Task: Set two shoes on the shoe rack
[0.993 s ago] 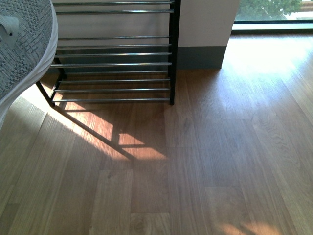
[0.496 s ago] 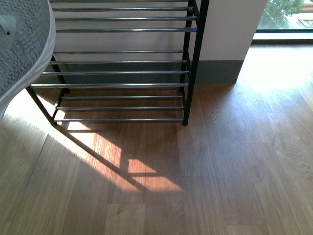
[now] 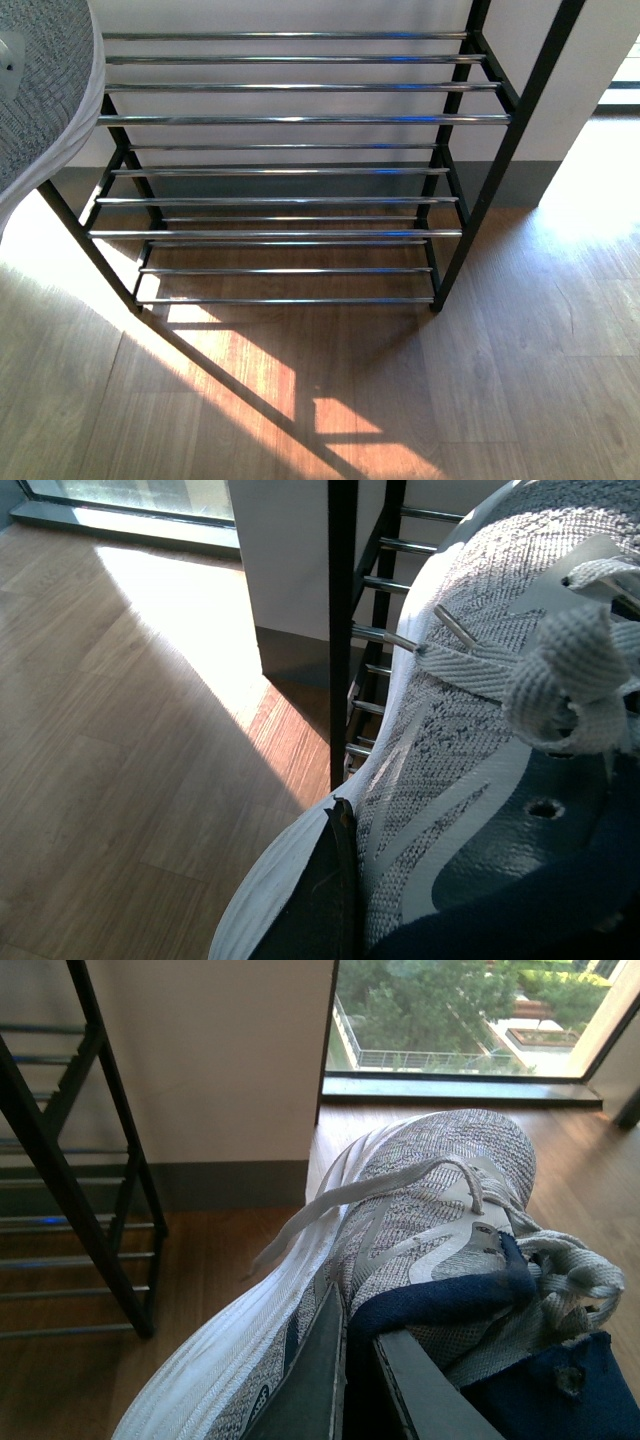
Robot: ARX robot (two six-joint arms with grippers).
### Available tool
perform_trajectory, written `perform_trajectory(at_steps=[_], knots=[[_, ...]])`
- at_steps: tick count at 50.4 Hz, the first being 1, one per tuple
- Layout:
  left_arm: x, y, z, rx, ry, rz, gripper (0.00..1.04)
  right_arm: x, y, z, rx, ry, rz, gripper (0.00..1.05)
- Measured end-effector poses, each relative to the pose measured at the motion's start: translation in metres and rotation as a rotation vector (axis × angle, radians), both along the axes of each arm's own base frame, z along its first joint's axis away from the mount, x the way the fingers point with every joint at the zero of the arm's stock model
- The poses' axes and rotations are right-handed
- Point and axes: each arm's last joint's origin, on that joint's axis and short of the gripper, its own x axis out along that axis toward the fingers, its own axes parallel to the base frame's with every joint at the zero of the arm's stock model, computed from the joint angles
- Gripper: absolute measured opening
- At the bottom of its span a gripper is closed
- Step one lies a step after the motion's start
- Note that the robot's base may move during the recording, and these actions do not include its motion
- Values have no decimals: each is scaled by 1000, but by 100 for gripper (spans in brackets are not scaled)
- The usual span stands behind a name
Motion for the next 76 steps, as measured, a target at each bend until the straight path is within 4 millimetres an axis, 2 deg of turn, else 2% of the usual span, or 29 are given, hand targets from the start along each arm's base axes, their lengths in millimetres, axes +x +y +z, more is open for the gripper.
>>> perform_trajectory(at_steps=[76], knots=[[0, 0, 0, 6, 3, -4, 2, 0, 0, 0, -1, 2, -8, 1]])
